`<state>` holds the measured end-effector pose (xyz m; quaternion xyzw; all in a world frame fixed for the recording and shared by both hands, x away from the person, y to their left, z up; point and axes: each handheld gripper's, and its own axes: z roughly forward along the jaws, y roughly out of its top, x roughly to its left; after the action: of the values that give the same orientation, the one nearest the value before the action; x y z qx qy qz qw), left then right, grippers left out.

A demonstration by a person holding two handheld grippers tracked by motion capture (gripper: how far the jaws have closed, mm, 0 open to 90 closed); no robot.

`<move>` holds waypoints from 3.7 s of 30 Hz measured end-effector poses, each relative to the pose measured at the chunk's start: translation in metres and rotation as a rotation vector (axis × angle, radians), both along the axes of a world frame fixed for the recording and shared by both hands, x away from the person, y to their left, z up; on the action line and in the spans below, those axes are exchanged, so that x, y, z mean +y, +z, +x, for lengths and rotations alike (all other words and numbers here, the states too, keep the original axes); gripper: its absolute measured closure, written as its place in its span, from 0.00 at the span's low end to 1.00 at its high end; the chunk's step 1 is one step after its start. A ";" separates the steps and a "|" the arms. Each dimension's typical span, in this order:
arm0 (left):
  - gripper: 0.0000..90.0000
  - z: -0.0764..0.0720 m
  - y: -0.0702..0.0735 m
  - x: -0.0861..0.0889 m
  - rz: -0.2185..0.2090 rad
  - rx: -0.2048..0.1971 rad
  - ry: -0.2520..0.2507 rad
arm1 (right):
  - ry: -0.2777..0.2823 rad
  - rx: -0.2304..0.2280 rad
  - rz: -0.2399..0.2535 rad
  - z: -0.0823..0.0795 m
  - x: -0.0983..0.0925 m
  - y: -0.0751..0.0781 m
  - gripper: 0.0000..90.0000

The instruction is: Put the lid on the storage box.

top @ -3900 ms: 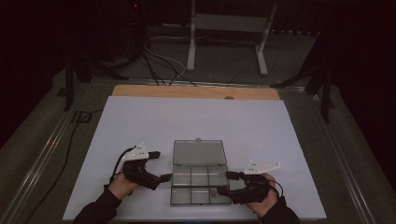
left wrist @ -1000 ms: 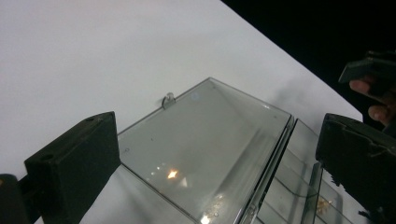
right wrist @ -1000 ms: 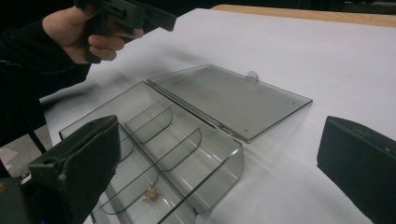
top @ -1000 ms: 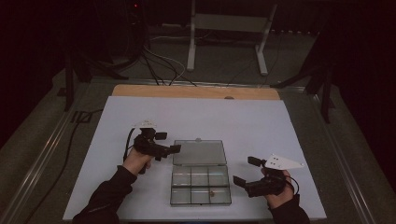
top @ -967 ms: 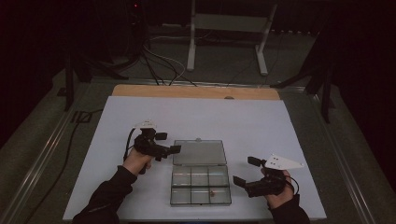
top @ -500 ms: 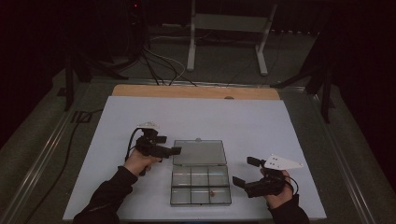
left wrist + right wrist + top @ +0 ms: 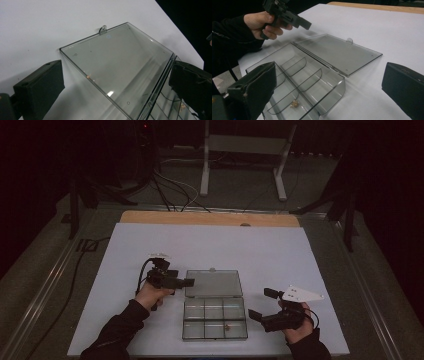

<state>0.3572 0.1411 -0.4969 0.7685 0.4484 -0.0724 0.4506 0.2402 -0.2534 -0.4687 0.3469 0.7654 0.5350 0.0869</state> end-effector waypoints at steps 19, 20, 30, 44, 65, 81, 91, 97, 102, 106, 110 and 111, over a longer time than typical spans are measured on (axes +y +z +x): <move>0.03 0.001 -0.012 -0.001 -0.021 0.116 0.002 | 0.005 0.002 -0.006 0.000 0.000 0.000 0.00; 0.03 0.001 -0.012 -0.001 -0.025 0.123 0.008 | 0.005 0.002 -0.006 0.000 0.000 0.000 0.00; 0.09 0.000 -0.020 -0.001 -0.031 0.191 -0.012 | 0.012 0.003 -0.012 0.000 0.001 -0.001 0.00; 0.37 0.000 -0.027 0.004 -0.060 0.251 -0.038 | 0.014 0.006 -0.019 0.000 0.002 -0.002 0.00; 0.58 0.000 -0.027 0.002 -0.075 0.255 -0.074 | 0.011 0.006 -0.020 0.000 0.001 -0.001 0.00; 0.67 -0.002 -0.025 0.004 -0.096 0.225 -0.085 | 0.011 0.009 -0.019 0.000 0.002 -0.001 0.00; 0.73 -0.002 -0.024 0.007 -0.117 0.210 -0.094 | 0.013 0.009 -0.019 0.000 0.002 -0.001 0.00; 0.76 -0.003 -0.023 0.008 -0.122 0.197 -0.094 | 0.013 0.011 -0.015 0.001 0.002 -0.001 0.00; 0.77 -0.003 -0.022 0.008 -0.121 0.190 -0.095 | 0.011 0.013 -0.015 0.001 0.002 -0.002 0.00; 0.79 -0.004 -0.021 0.009 -0.124 0.178 -0.099 | 0.011 0.012 -0.015 0.001 0.002 -0.002 0.00; 0.80 -0.004 -0.020 0.009 -0.118 0.165 -0.101 | 0.010 0.013 -0.016 0.001 0.002 -0.002 0.00; 0.80 -0.004 -0.019 0.010 -0.120 0.162 -0.102 | 0.011 0.014 -0.015 0.001 0.002 -0.002 0.00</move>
<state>0.3528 0.1506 -0.5162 0.7537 0.4386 -0.1836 0.4538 0.2414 -0.2513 -0.4704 0.3455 0.7718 0.5275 0.0812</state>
